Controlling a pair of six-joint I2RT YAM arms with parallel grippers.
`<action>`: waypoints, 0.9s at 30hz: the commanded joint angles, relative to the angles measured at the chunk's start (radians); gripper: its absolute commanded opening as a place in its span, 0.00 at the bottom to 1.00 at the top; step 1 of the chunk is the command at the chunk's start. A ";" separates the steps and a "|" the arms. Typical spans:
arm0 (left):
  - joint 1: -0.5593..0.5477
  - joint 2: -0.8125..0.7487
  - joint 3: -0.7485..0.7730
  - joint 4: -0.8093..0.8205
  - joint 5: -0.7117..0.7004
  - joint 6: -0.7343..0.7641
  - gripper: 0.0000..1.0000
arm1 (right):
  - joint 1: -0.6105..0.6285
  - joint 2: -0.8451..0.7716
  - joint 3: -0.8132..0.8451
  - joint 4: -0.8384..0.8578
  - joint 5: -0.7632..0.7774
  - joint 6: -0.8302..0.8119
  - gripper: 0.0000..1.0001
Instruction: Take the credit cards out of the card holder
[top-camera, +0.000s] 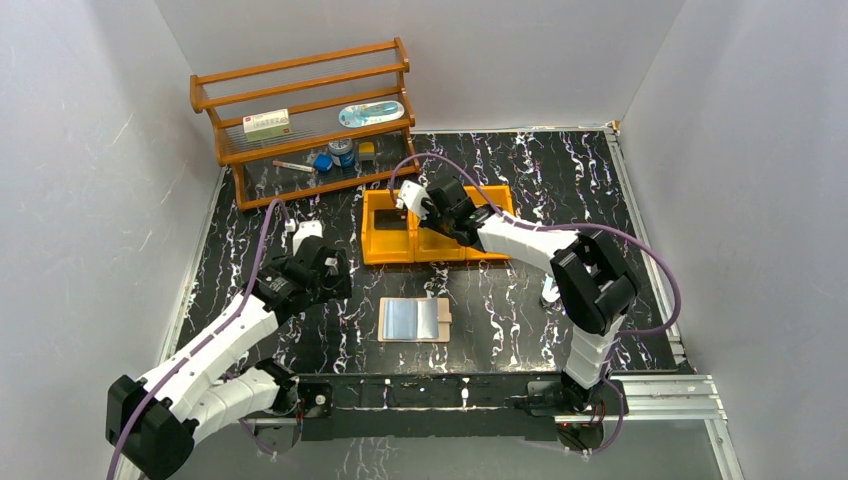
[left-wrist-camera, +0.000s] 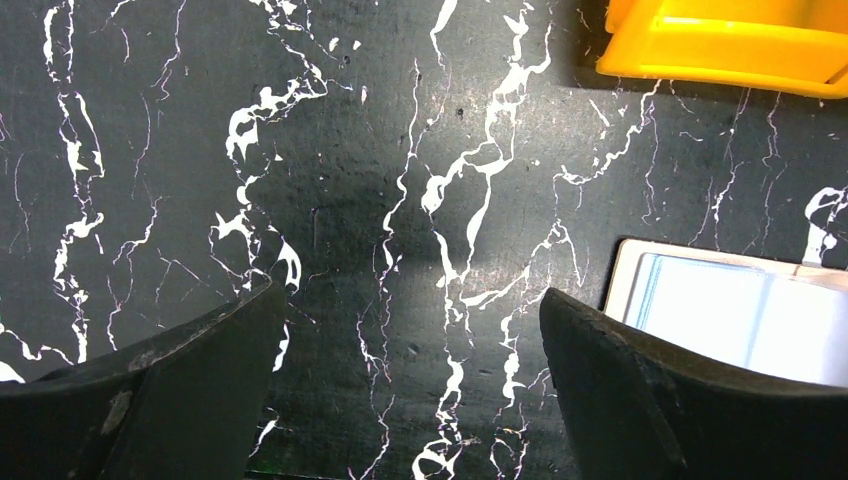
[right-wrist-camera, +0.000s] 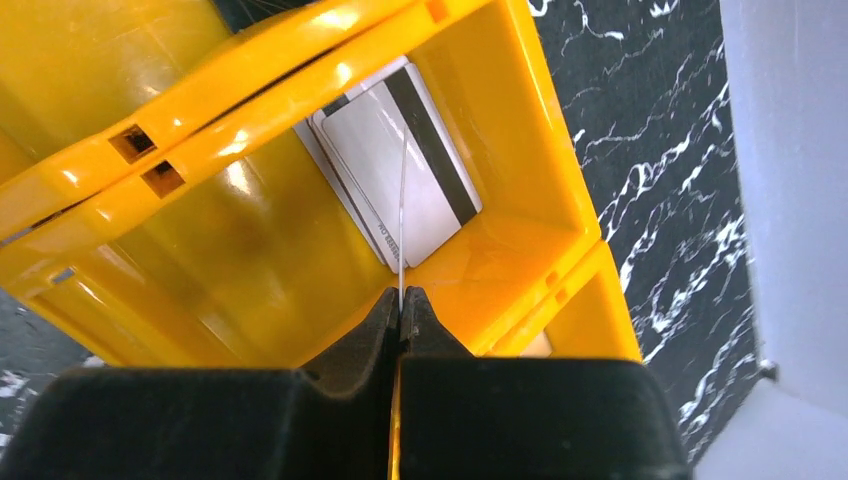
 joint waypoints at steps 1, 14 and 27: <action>0.004 0.004 0.032 -0.009 -0.019 0.020 0.98 | -0.011 0.014 0.060 0.025 -0.017 -0.195 0.00; 0.004 -0.056 0.029 -0.004 -0.044 0.024 0.98 | -0.027 0.133 0.118 0.060 -0.006 -0.362 0.00; 0.004 -0.049 0.030 -0.005 -0.047 0.029 0.98 | -0.033 0.215 0.119 0.118 0.006 -0.405 0.11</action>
